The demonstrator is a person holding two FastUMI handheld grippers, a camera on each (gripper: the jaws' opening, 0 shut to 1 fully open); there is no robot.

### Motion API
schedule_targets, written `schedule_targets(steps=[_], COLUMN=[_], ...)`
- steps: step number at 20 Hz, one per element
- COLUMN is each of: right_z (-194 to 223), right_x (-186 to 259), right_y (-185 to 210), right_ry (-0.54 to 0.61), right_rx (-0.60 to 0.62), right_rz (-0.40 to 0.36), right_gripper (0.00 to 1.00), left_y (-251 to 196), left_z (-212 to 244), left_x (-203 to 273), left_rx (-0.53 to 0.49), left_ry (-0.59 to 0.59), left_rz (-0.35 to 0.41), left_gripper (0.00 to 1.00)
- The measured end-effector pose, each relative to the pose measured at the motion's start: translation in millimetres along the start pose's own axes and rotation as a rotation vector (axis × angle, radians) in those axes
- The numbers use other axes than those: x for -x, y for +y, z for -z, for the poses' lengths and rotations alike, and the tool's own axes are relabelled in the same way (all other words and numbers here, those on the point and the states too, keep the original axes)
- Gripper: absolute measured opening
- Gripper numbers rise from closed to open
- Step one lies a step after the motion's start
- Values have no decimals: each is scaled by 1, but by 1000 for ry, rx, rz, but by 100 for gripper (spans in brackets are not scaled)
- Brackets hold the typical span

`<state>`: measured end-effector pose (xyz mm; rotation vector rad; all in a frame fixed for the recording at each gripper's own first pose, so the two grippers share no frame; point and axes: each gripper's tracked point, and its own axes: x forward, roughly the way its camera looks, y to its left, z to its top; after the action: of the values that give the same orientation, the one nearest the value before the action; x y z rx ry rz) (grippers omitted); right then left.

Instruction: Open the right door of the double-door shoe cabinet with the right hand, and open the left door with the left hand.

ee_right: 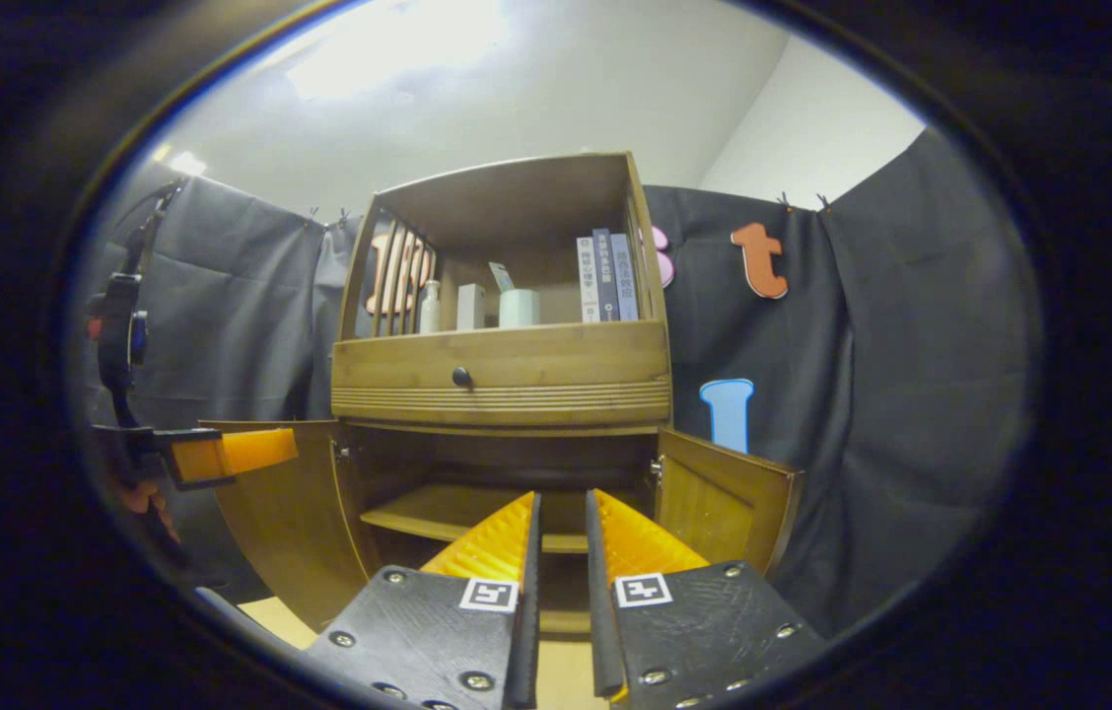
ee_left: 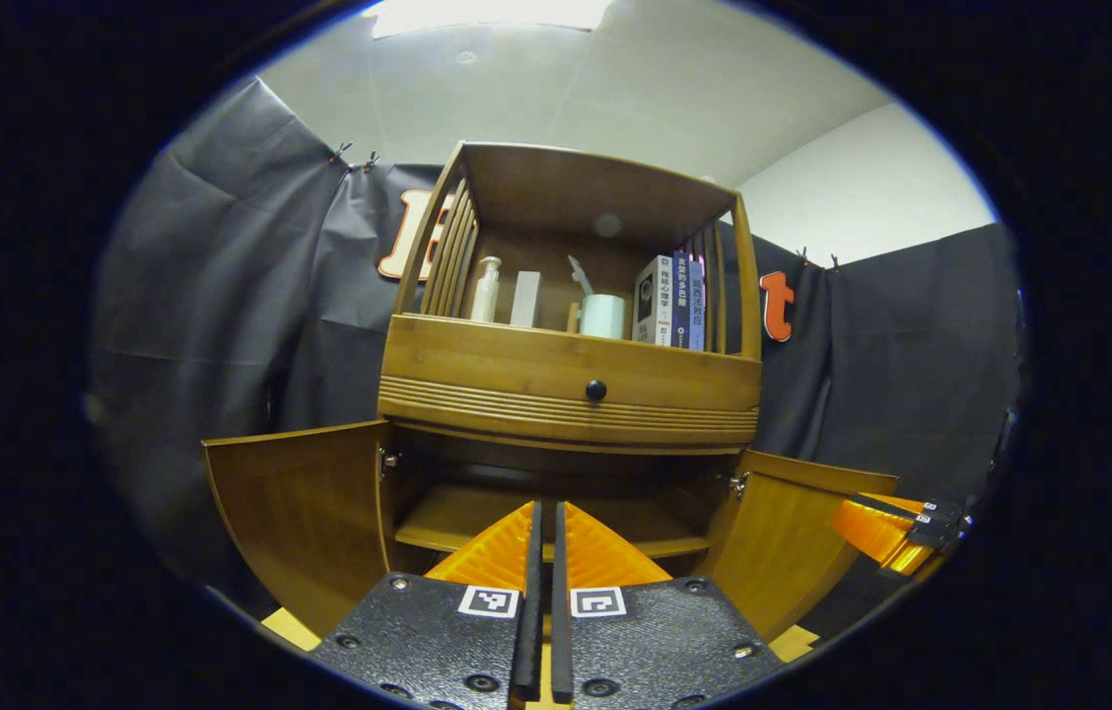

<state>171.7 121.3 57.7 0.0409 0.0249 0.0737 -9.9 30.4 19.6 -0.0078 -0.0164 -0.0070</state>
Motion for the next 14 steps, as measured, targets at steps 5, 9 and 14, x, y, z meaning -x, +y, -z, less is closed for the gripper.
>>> schedule_targets(steps=[5, 9, 14], right_z=[-17, -24, -29], right_x=[-5, -3, 2], right_y=[16, 32, 39], right_ry=[-34, -57, -76], right_rx=[19, 32, 10], right_rz=[-12, -18, -11], right_gripper=[22, 25, 45], left_y=[-25, -38, -38], left_z=[-7, -5, -3], left_x=[-3, -5, -6], left_rx=[4, -4, 2], left_ry=[-20, -18, -16], left_rz=[37, 39, 23], left_gripper=[5, 5, 39])
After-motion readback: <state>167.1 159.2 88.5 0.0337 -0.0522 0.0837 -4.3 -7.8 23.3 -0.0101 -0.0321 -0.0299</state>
